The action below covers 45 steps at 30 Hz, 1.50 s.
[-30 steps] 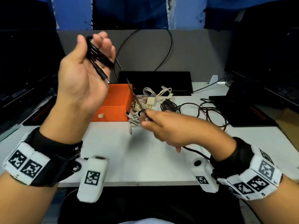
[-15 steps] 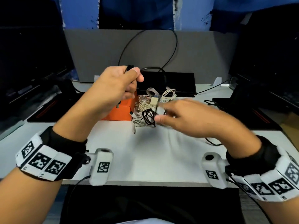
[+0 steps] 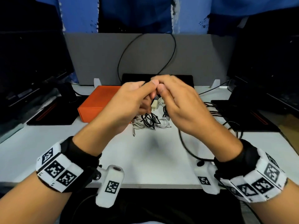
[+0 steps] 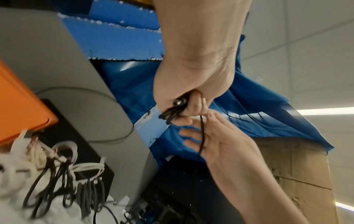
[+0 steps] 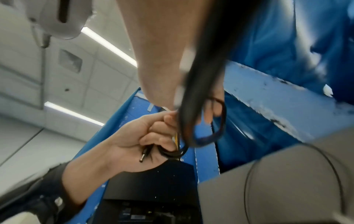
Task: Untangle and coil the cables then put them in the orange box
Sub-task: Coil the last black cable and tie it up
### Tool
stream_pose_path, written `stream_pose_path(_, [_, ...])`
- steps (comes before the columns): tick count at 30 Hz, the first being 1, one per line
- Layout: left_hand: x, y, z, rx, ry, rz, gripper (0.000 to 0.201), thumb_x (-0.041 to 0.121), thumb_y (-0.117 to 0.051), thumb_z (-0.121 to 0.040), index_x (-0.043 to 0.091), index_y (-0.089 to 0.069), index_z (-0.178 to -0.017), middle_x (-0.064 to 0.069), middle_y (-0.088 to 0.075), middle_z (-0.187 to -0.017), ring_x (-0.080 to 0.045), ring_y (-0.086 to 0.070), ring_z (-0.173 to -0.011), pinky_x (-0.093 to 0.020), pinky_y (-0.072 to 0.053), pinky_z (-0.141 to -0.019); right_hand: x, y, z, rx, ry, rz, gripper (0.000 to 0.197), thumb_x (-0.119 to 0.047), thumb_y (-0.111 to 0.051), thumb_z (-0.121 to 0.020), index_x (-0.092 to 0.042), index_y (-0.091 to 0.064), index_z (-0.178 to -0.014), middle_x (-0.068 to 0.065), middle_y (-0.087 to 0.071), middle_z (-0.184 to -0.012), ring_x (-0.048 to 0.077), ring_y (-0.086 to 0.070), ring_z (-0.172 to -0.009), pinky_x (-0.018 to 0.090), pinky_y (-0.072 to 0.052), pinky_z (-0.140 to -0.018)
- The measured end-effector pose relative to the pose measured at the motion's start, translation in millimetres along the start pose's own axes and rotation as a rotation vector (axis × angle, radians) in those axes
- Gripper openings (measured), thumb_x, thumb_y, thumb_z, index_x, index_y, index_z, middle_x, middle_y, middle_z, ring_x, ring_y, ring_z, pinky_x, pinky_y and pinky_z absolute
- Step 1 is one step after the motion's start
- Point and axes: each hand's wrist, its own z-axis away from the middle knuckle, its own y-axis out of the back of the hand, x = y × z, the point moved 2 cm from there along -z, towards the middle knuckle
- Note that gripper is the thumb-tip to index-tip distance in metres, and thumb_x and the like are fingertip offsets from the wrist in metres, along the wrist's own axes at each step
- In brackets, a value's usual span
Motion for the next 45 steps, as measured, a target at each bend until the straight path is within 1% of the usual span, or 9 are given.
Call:
stream_pose_path(8, [-7,-6,7,-0.387,0.149,0.502,0.047,0.036,-0.036,-0.106,0.013,-0.064,-0.075,0.009,-0.029,-0.035,-0.009,-0.036,-0.027,-0.026,-0.055,-0.067,10,-8,2,-0.115,-0.125,-0.461,0.038,-0.033,-0.037,-0.111,-0.042,-0.06,-0.082,-0.014,-0.056,-0.084,0.003,-0.053,-0.079,0.023,-0.04,-0.078])
stream_pose_path(11, [-2,-14,13,-0.338,0.198,0.677,0.046,0.037,-0.042,-0.097,0.012,-0.067,-0.069,0.009,-0.029,-0.031,-0.011,-0.051,-0.031,-0.023,-0.058,-0.059,6,-13,2,-0.145,-0.299,-0.724,0.044,-0.048,-0.034,-0.108,-0.027,-0.055,-0.075,0.019,-0.052,-0.072,0.008,-0.044,-0.058,0.031,-0.039,-0.064])
stream_pose_path(13, [3,-22,18,-0.299,0.209,0.786,0.043,0.036,-0.044,-0.096,0.01,-0.066,-0.07,0.008,-0.026,-0.03,-0.013,-0.06,-0.04,-0.022,-0.06,-0.057,2,-9,1,-0.085,-0.404,-0.791,0.052,-0.05,-0.033,-0.11,-0.018,-0.049,-0.072,0.006,-0.046,-0.059,0.009,-0.041,-0.05,0.024,-0.036,-0.052])
stream_pose_path(16, [12,-24,18,-0.279,0.076,0.862,0.046,0.032,-0.038,-0.106,0.008,-0.072,-0.086,0.007,-0.029,-0.033,-0.011,-0.074,-0.065,-0.028,-0.044,-0.107,-1,-8,1,-0.081,-0.534,-0.925,0.06,-0.053,-0.03,-0.109,-0.005,-0.052,-0.079,0.001,-0.04,-0.055,0.011,-0.03,-0.043,0.019,-0.025,-0.044])
stream_pose_path(21, [31,13,1,-0.131,-0.18,1.062,0.045,0.018,-0.03,-0.111,-0.012,-0.063,-0.109,-0.004,-0.059,-0.064,-0.024,-0.076,-0.096,-0.042,-0.046,-0.112,-8,-30,19,-0.535,-0.51,-0.704,0.041,-0.048,-0.028,-0.11,-0.018,-0.047,-0.089,-0.004,-0.039,-0.056,0.008,-0.028,-0.04,0.019,-0.022,-0.044])
stream_pose_path(29, [14,9,4,0.055,-0.37,-0.222,0.038,0.022,-0.035,-0.111,0.041,-0.065,-0.123,0.002,-0.075,-0.119,-0.012,-0.075,-0.084,-0.04,-0.05,-0.1,-25,-17,16,-0.701,-0.152,-0.135,0.029,-0.035,-0.04,-0.11,-0.024,-0.047,-0.084,-0.009,-0.056,-0.074,0.002,-0.052,-0.065,0.019,-0.037,-0.059])
stream_pose_path(34, [0,16,-5,-0.025,-0.258,-0.896,0.045,0.04,-0.038,-0.103,0.01,-0.056,-0.13,0.004,-0.074,-0.099,-0.02,-0.068,-0.09,-0.044,-0.052,-0.088,-21,16,8,-0.599,-0.054,0.015,0.029,-0.036,-0.054,-0.104,-0.023,-0.058,-0.079,-0.015,-0.059,-0.069,0.008,-0.053,-0.065,0.027,-0.039,-0.059])
stream_pose_path(39, [6,25,5,-0.531,-0.012,-0.178,0.035,0.024,-0.043,-0.105,-0.002,-0.055,-0.084,-0.032,-0.065,-0.066,-0.022,-0.063,-0.049,-0.041,-0.051,-0.072,-8,39,0,-0.361,-0.149,-0.264,0.014,-0.039,-0.069,-0.095,-0.028,-0.061,-0.096,0.0,-0.072,-0.076,0.022,-0.068,-0.07,0.049,-0.055,-0.07])
stream_pose_path(45, [3,23,6,-0.651,-0.048,0.198,0.044,0.022,-0.038,-0.104,-0.015,-0.063,-0.104,-0.002,-0.044,-0.043,-0.014,-0.033,-0.032,-0.033,-0.05,-0.068,-15,28,1,-0.296,-0.065,-0.319,0.026,-0.042,-0.047,-0.108,-0.029,-0.063,-0.091,-0.006,-0.061,-0.072,0.016,-0.056,-0.067,0.05,-0.05,-0.068])
